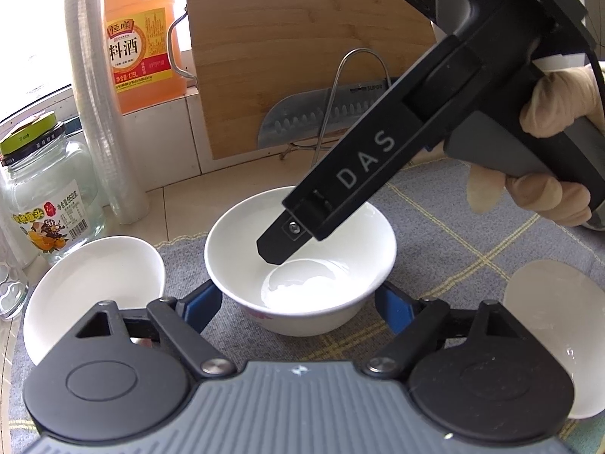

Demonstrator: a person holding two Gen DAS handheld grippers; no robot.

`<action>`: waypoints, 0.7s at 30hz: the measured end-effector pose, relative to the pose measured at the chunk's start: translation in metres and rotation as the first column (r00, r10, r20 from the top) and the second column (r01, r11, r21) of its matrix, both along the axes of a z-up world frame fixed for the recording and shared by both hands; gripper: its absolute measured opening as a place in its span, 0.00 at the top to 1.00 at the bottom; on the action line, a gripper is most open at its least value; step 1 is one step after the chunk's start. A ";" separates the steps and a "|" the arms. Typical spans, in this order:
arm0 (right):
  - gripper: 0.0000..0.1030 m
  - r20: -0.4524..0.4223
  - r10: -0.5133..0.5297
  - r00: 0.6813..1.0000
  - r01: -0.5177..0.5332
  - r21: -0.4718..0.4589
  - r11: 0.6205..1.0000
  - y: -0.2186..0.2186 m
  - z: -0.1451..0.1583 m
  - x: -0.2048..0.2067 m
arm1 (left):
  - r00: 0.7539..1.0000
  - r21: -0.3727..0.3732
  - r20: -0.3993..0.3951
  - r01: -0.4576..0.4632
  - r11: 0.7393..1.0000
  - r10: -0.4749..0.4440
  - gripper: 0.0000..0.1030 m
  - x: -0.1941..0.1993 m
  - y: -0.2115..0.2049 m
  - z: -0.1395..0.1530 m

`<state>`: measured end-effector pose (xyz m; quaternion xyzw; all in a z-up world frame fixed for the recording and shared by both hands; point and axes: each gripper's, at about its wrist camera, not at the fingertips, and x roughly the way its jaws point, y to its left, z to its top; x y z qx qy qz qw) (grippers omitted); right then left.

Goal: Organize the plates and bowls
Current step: 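Lift the bowl with the right tool and carry it over the pink-flower bowl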

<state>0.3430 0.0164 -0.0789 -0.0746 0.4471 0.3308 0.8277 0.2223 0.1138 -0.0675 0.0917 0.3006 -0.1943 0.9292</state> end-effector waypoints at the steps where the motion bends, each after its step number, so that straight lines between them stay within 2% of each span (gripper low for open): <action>1: 0.28 -0.001 -0.003 1.000 0.003 0.001 1.000 0.000 0.000 -0.001 | 1.000 -0.002 -0.003 0.001 1.000 -0.001 0.15 0.000 0.000 0.001; 12: 0.28 -0.019 -0.020 1.000 0.021 0.029 0.999 -0.006 0.021 -0.019 | 0.999 0.013 -0.024 0.030 0.999 -0.029 0.15 -0.019 -0.002 0.026; 21: 0.28 -0.030 -0.031 0.999 0.032 0.051 0.998 -0.019 0.042 -0.050 | 0.997 0.017 -0.032 0.068 0.998 -0.067 0.15 -0.045 -0.009 0.047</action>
